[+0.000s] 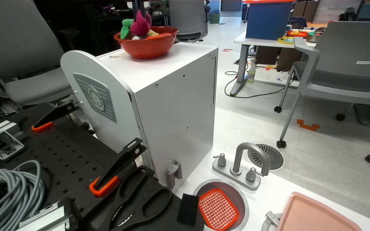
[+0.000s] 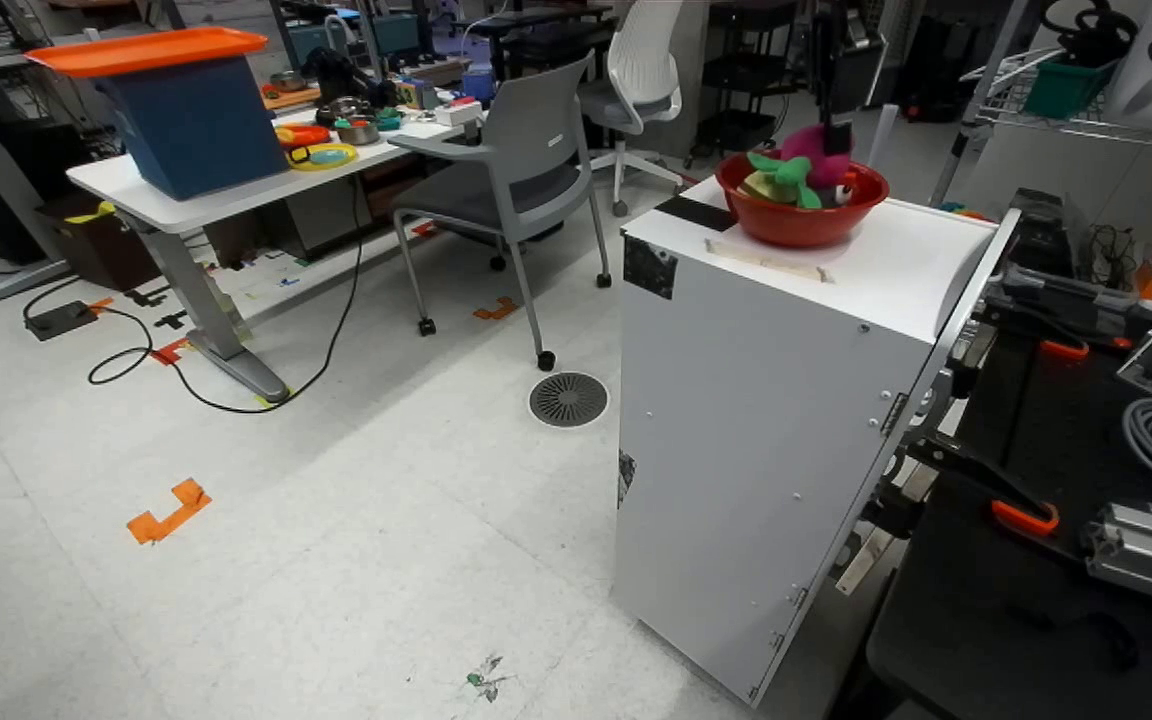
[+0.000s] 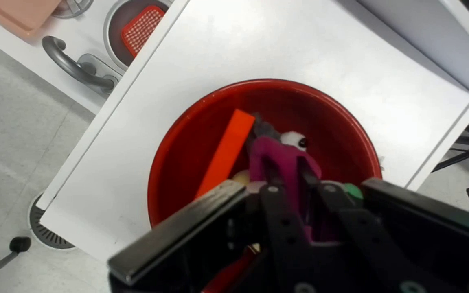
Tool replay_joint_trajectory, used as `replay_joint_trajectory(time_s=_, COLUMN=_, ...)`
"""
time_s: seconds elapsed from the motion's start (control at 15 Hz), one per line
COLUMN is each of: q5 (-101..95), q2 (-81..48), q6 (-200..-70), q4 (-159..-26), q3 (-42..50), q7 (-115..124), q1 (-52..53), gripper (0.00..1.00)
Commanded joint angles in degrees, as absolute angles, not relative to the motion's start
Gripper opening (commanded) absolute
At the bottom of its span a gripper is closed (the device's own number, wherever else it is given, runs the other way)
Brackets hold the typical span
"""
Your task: Put the purple fluffy object in the sink.
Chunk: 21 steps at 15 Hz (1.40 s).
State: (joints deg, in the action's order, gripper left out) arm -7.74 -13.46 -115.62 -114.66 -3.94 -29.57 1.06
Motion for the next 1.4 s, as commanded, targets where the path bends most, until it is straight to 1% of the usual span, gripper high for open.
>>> replay_joint_trajectory(time_s=0.0, q5=-5.99, q2=-12.54, q6=-114.07, q4=-114.39, q3=-4.31, q7=-31.62, q1=0.2, gripper=0.03)
replay_joint_trajectory(time_s=0.07, q5=-6.07, q2=-12.1, q6=-114.09, q4=-114.65, q3=-4.3, q7=-31.58, q1=0.21, gripper=0.03)
replay_joint_trajectory(time_s=0.13, q5=-6.65, q2=-11.91, q6=-113.23, q4=-114.45, q3=-4.09, q7=-30.24, q1=0.41, gripper=0.0)
replay_joint_trajectory(time_s=0.2, q5=-7.2, q2=-11.48, q6=-112.61, q4=-114.49, q3=-3.84, q7=-28.71, q1=0.56, gripper=0.02)
replay_joint_trajectory(time_s=0.87, q5=-3.53, q2=-2.7, q6=-110.76, q4=-117.35, q3=-0.47, q7=-12.7, q1=-1.1, gripper=0.02)
replay_joint_trajectory(time_s=1.33, q5=-1.04, q2=0.33, q6=-110.94, q4=-119.26, q3=3.44, q7=-5.13, q1=-4.13, gripper=0.02)
